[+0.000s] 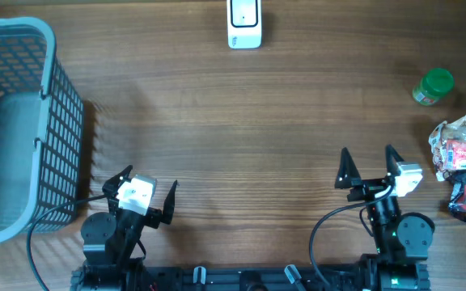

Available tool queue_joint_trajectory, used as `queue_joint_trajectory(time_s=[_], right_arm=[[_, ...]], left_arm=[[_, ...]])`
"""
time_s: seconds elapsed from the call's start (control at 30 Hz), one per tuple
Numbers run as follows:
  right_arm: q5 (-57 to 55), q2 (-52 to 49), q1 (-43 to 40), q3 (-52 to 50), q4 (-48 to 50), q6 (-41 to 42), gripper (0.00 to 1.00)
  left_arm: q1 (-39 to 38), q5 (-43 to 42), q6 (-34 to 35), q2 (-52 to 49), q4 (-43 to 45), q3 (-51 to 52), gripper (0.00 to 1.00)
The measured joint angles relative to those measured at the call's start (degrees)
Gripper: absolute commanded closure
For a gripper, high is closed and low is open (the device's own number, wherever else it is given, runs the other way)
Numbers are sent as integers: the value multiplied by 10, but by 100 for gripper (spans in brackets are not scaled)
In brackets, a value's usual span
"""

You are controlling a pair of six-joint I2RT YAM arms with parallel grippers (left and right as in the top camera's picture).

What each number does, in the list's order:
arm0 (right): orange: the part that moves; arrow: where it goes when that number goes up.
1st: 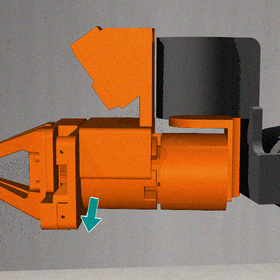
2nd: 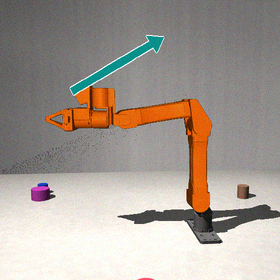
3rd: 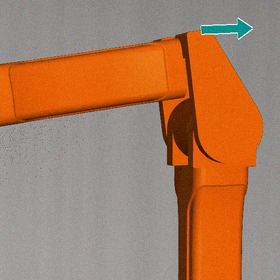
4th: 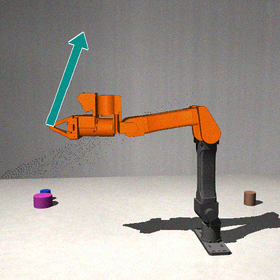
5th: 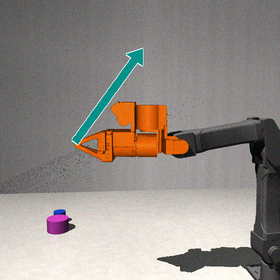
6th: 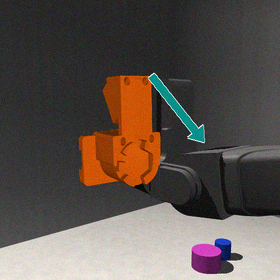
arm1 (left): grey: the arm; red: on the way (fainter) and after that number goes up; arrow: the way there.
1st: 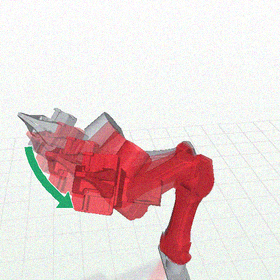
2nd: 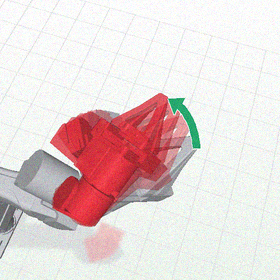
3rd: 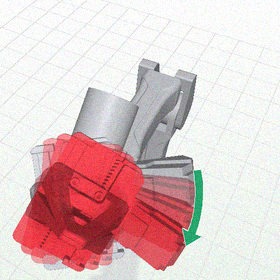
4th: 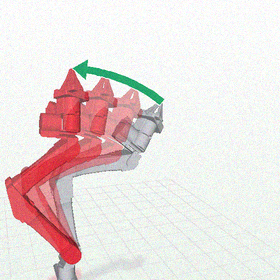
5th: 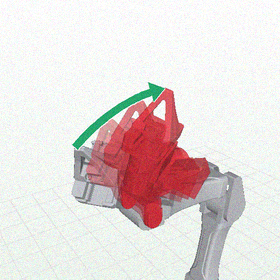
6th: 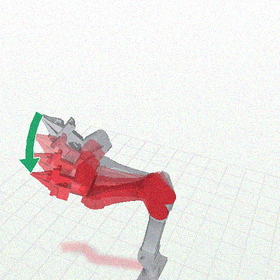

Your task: Scan the item barcode

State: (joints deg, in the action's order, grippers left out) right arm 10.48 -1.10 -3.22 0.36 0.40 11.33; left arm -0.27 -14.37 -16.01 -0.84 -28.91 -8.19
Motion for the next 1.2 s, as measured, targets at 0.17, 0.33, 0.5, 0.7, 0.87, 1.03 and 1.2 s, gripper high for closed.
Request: queue_joint_trajectory(time_s=[0.17, 0.33, 0.5, 0.7, 0.87, 1.03, 1.2], right_arm=[[-48, 0, 48, 0, -5, 10, 0], [-56, 0, 53, 0, -5, 3, 0], [-56, 0, 53, 0, -5, 2, 0], [-56, 0, 53, 0, -5, 1, 0], [-56, 2, 53, 0, -5, 1, 0], [-57, 2, 53, 0, -4, 0, 0], [-57, 2, 53, 0, -5, 0, 0]], left_arm=[[0, 0, 0, 0, 0, 0, 0], [0, 0, 0, 0, 0, 0, 0], [0, 0, 0, 0, 0, 0, 0], [0, 6, -5, 0, 16, 2, 0], [0, 5, 36, 0, 298, 22, 0], [1, 32, 104, 0, 258, 77, 0], [13, 57, 138, 1, 255, 77, 0]])
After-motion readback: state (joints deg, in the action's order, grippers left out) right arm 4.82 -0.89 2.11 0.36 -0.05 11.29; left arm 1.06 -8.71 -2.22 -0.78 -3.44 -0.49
